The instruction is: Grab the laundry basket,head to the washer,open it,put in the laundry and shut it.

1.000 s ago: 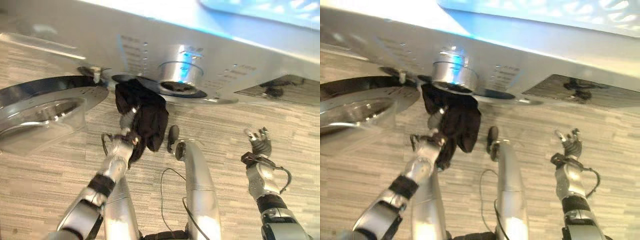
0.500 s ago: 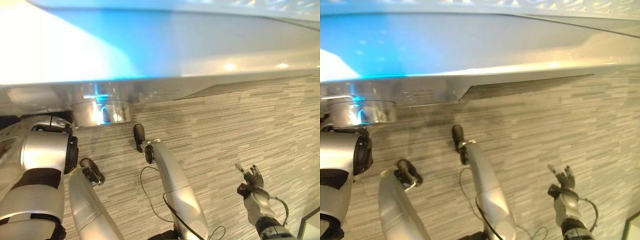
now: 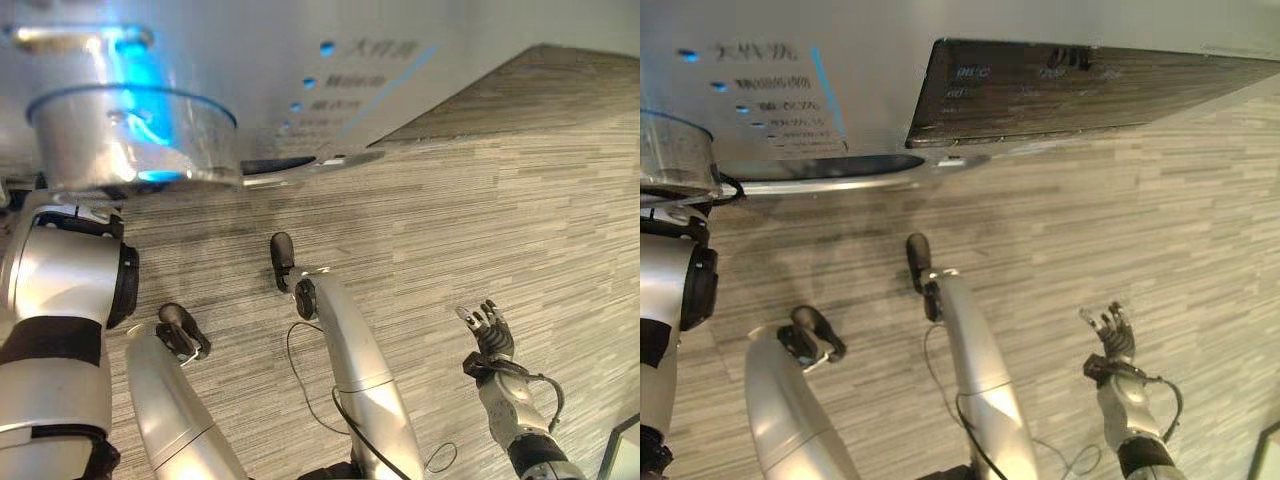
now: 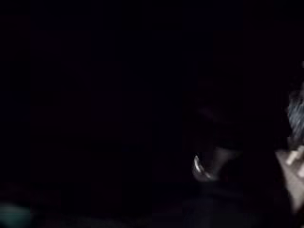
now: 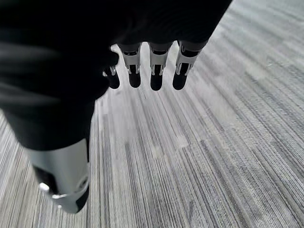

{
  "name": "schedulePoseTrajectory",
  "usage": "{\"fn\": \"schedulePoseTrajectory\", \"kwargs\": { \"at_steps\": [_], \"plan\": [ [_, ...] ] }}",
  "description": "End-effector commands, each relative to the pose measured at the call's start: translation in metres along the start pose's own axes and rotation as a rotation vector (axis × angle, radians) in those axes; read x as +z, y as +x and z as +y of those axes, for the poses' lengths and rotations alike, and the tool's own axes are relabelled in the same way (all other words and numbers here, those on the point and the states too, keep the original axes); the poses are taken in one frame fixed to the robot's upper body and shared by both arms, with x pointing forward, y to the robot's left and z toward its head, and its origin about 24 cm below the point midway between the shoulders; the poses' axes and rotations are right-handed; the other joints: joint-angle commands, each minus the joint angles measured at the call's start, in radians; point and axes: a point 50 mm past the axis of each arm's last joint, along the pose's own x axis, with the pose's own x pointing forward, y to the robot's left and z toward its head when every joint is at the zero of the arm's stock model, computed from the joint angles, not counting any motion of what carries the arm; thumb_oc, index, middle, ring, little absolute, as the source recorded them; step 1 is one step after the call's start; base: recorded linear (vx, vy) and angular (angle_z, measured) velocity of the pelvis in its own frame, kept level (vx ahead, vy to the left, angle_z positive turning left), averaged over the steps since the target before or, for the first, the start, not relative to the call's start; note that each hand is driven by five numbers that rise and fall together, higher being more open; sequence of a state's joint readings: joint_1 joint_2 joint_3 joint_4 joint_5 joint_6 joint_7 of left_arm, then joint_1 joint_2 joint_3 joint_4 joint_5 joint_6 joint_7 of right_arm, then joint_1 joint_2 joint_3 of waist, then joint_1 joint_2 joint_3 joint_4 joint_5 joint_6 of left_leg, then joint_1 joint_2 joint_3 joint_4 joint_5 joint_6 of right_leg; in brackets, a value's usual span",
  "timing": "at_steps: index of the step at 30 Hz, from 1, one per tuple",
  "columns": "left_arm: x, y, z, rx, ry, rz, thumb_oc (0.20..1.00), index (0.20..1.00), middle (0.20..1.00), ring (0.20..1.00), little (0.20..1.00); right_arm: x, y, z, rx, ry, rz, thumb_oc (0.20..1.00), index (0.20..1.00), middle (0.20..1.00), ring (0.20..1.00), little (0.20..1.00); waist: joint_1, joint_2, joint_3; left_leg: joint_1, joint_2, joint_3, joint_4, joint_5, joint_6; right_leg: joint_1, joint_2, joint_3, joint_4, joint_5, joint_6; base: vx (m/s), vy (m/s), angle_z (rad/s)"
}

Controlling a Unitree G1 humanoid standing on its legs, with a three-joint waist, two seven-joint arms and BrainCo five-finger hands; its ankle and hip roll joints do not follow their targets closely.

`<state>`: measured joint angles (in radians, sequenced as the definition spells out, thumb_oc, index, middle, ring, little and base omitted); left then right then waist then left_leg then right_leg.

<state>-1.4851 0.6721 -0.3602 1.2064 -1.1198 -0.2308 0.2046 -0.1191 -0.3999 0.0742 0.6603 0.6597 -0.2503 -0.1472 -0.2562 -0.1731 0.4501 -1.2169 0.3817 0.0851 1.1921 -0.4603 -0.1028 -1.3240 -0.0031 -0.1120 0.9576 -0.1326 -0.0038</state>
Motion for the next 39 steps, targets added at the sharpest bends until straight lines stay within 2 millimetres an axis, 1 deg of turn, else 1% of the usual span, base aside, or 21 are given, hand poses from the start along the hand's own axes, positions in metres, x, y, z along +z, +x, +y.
{"fn": "schedulePoseTrajectory", "kwargs": {
  "at_steps": [1, 8, 11, 12, 14, 15, 17, 18, 19, 21, 22, 26, 27, 29, 30, 31, 33, 34, 36, 38, 39],
  "plan": [
    [0.028, 0.004, 0.012, -0.041, 0.152, -0.109, 1.0, 1.0, 1.0, 1.0, 1.0, -0.005, -0.016, -0.026, -0.014, -0.089, -0.008, 1.0, 1.0, 1.0, 1.0, 1.0, -0.045, 0.048, -0.07, 0.063, -0.049, 0.012, -0.02, -0.016, 0.033, 0.094, -0.086, -0.03, 0.011, -0.13, 0.153, 0.0, -0.051, 0.08],
    [0.013, 0.0, 0.0, -0.09, 0.281, -0.103, 1.0, 1.0, 1.0, 1.0, 1.0, -0.016, -0.024, -0.033, -0.011, -0.15, 0.028, 1.0, 1.0, 1.0, 1.0, 1.0, -0.049, 0.07, -0.075, 0.114, -0.093, 0.024, -0.129, 0.038, 0.015, 0.146, -0.104, -0.015, -0.071, -0.102, 0.138, -0.02, -0.04, 0.17],
    [-0.01, -0.006, 0.0, -0.099, 0.409, -0.07, 1.0, 1.0, 1.0, 1.0, 1.0, -0.021, -0.026, -0.035, 0.002, -0.234, 0.051, 1.0, 1.0, 1.0, 1.0, 1.0, -0.042, 0.079, -0.07, 0.151, -0.116, 0.025, -0.191, 0.076, 0.004, 0.184, -0.112, -0.006, -0.12, -0.079, 0.13, -0.06, -0.07, 0.29],
    [-0.01, -0.006, 0.0, -0.098, 0.411, -0.07, 1.0, 1.0, 1.0, 1.0, 1.0, -0.022, -0.026, -0.035, 0.002, -0.234, 0.051, 1.0, 1.0, 1.0, 1.0, 1.0, -0.043, 0.079, -0.069, 0.153, -0.117, 0.026, -0.193, 0.077, 0.004, 0.186, -0.112, -0.006, -0.122, -0.078, 0.13, -0.04, -0.03, 0.2],
    [-0.024, -0.008, 0.008, -0.055, 0.504, -0.034, 1.0, 1.0, 1.0, 1.0, 1.0, -0.021, -0.026, -0.03, 0.035, -0.274, 0.049, 1.0, 1.0, 1.0, 1.0, 1.0, -0.039, 0.078, -0.06, 0.181, -0.119, 0.033, -0.23, 0.095, 0.0, 0.21, -0.111, 0.002, -0.153, -0.067, 0.126, -0.07, -0.01, 0.12],
    [-0.033, -0.009, 0.015, -0.034, 0.629, 0.009, 1.0, 1.0, 1.0, 1.0, 1.0, -0.029, -0.027, -0.025, 0.054, -0.328, 0.074, 1.0, 1.0, 1.0, 1.0, 1.0, -0.042, 0.078, -0.054, 0.195, -0.118, 0.038, -0.248, 0.107, -0.003, 0.223, -0.107, 0.014, -0.173, -0.057, 0.127, -0.08, 0.007, 0.05],
    [-0.018, -0.008, -0.007, -0.06, 0.511, -0.078, 1.0, 1.0, 1.0, 1.0, 1.0, -0.028, -0.024, -0.021, 0.056, -0.328, 0.07, 1.0, 1.0, 1.0, 1.0, 1.0, -0.043, 0.073, -0.048, 0.195, -0.121, 0.038, -0.26, 0.118, -0.006, 0.228, -0.108, 0.02, -0.189, -0.042, 0.128, -0.06, -0.002, 0.02],
    [-0.018, -0.008, -0.007, -0.061, 0.51, -0.078, 1.0, 1.0, 1.0, 1.0, 1.0, -0.028, -0.024, -0.021, 0.056, -0.329, 0.07, 1.0, 1.0, 1.0, 1.0, 1.0, -0.043, 0.073, -0.048, 0.196, -0.121, 0.038, -0.261, 0.118, -0.006, 0.229, -0.109, 0.02, -0.19, -0.042, 0.128, -0.05, -0.045, -0.02],
    [-0.007, -0.012, -0.04, -0.134, 0.28, -0.134, 1.0, 1.0, 1.0, 1.0, 1.0, -0.025, -0.025, -0.021, 0.063, -0.334, 0.053, 1.0, 1.0, 1.0, 1.0, 1.0, -0.043, 0.077, -0.047, 0.194, -0.124, 0.034, -0.278, 0.126, -0.007, 0.232, -0.107, 0.021, -0.202, -0.037, 0.127, -0.03, -0.035, -0.06],
    [-0.009, -0.013, -0.049, -0.146, 0.247, -0.127, 1.0, 1.0, 1.0, 1.0, 1.0, -0.024, -0.025, -0.021, 0.063, -0.338, 0.049, 1.0, 1.0, 1.0, 1.0, 1.0, -0.044, 0.077, -0.046, 0.188, -0.127, 0.031, -0.275, 0.13, -0.009, 0.233, -0.108, 0.019, -0.205, -0.034, 0.127, -0.05, -0.052, 0.0],
    [0.0, -0.01, -0.059, -0.136, 0.402, -0.156, 1.0, 1.0, 1.0, 1.0, 1.0, -0.021, -0.024, -0.015, 0.087, -0.355, 0.03, 1.0, 1.0, 1.0, 1.0, 1.0, -0.052, 0.076, -0.048, 0.18, -0.124, 0.03, -0.278, 0.136, -0.009, 0.226, -0.105, 0.019, -0.21, -0.027, 0.127, -0.05, -0.049, 0.06],
    [0.009, -0.008, -0.061, -0.115, 0.355, -0.172, 1.0, 1.0, 1.0, 1.0, 1.0, -0.02, -0.027, -0.009, 0.115, -0.367, 0.015, 1.0, 1.0, 1.0, 1.0, 1.0, -0.06, 0.074, -0.054, 0.182, -0.11, 0.044, -0.285, 0.138, -0.008, 0.219, -0.102, 0.029, -0.214, -0.019, 0.131, -0.03, 0.002, -0.05],
    [0.007, -0.007, -0.058, -0.11, 0.409, -0.173, 1.0, 1.0, 1.0, 1.0, 1.0, -0.02, -0.028, -0.009, 0.119, -0.381, 0.014, 1.0, 1.0, 1.0, 1.0, 1.0, -0.061, 0.075, -0.054, 0.183, -0.107, 0.048, -0.287, 0.139, -0.007, 0.219, -0.1, 0.032, -0.217, -0.017, 0.132, -0.03, 0.01, -0.08],
    [0.005, -0.005, -0.051, -0.1, 0.811, -0.226, 1.0, 1.0, 1.0, 1.0, 1.0, -0.018, -0.027, -0.011, 0.125, -0.434, 0.001, 1.0, 1.0, 1.0, 1.0, 1.0, -0.066, 0.075, -0.054, 0.191, -0.101, 0.057, -0.297, 0.145, -0.005, 0.223, -0.096, 0.041, -0.234, -0.007, 0.131, -0.03, 0.009, -0.06],
    [0.005, -0.005, -0.052, -0.1, 0.815, -0.229, 1.0, 1.0, 1.0, 1.0, 1.0, -0.019, -0.027, -0.011, 0.126, -0.432, 0.001, 1.0, 1.0, 1.0, 1.0, 1.0, -0.065, 0.072, -0.053, 0.193, -0.101, 0.058, -0.297, 0.145, -0.005, 0.224, -0.096, 0.042, -0.234, -0.007, 0.131, -0.03, 0.025, -0.07],
    [0.006, -0.002, -0.036, -0.04, 1.112, -0.259, 1.0, 1.0, 1.0, 1.0, 1.0, -0.014, -0.026, -0.011, 0.142, -0.492, -0.026, 1.0, 1.0, 1.0, 1.0, 1.0, -0.069, 0.069, -0.049, 0.199, -0.097, 0.067, -0.301, 0.148, -0.003, 0.227, -0.093, 0.05, -0.245, 0.001, 0.134, -0.02, 0.019, -0.14],
    [0.004, -0.001, -0.029, -0.026, 1.187, -0.245, 1.0, 1.0, 1.0, 1.0, 1.0, -0.014, -0.026, -0.013, 0.139, -0.508, -0.024, 1.0, 1.0, 1.0, 1.0, 1.0, -0.068, 0.07, -0.046, 0.203, -0.098, 0.072, -0.306, 0.151, -0.001, 0.229, -0.093, 0.053, -0.249, 0.006, 0.137, -0.03, 0.013, -0.2],
    [0.003, -0.001, -0.03, -0.063, 1.458, -0.313, 1.0, 1.0, 1.0, 1.0, 1.0, -0.016, -0.026, -0.019, 0.13, -0.526, -0.013, 1.0, 1.0, 1.0, 1.0, 1.0, -0.065, 0.083, -0.044, 0.209, -0.1, 0.077, -0.318, 0.158, 0.002, 0.234, -0.096, 0.058, -0.26, 0.011, 0.139, -0.03, 0.005, -0.16],
    [0.001, -0.001, -0.025, -0.056, 1.55, -0.323, 1.0, 1.0, 1.0, 1.0, 1.0, -0.015, -0.026, -0.019, 0.135, -0.536, -0.018, 1.0, 1.0, 1.0, 1.0, 1.0, -0.059, 0.085, -0.04, 0.216, -0.103, 0.079, -0.325, 0.16, 0.004, 0.24, -0.097, 0.061, -0.266, 0.012, 0.139, -0.01, 0.0, -0.09],
    [0.0, -0.003, -0.02, -0.046, 1.769, -0.41, 1.0, 1.0, 1.0, 1.0, 1.0, -0.013, -0.026, -0.017, 0.16, -0.564, -0.034, 1.0, 1.0, 1.0, 1.0, 1.0, -0.051, 0.093, -0.038, 0.228, -0.108, 0.081, -0.34, 0.164, 0.007, 0.251, -0.098, 0.066, -0.275, 0.015, 0.14, -0.01, 0.002, -0.02],
    [-0.013, -0.004, 0.001, -0.124, 2.046, -0.376, 1.0, 1.0, 1.0, 1.0, 1.0, -0.004, -0.024, -0.017, 0.17, -0.597, -0.068, 1.0, 1.0, 1.0, 1.0, 1.0, -0.041, 0.101, -0.033, 0.239, -0.112, 0.082, -0.357, 0.169, 0.011, 0.261, -0.099, 0.07, -0.289, 0.021, 0.143, 0.0, 0.0, 0.0]
  ]
}}
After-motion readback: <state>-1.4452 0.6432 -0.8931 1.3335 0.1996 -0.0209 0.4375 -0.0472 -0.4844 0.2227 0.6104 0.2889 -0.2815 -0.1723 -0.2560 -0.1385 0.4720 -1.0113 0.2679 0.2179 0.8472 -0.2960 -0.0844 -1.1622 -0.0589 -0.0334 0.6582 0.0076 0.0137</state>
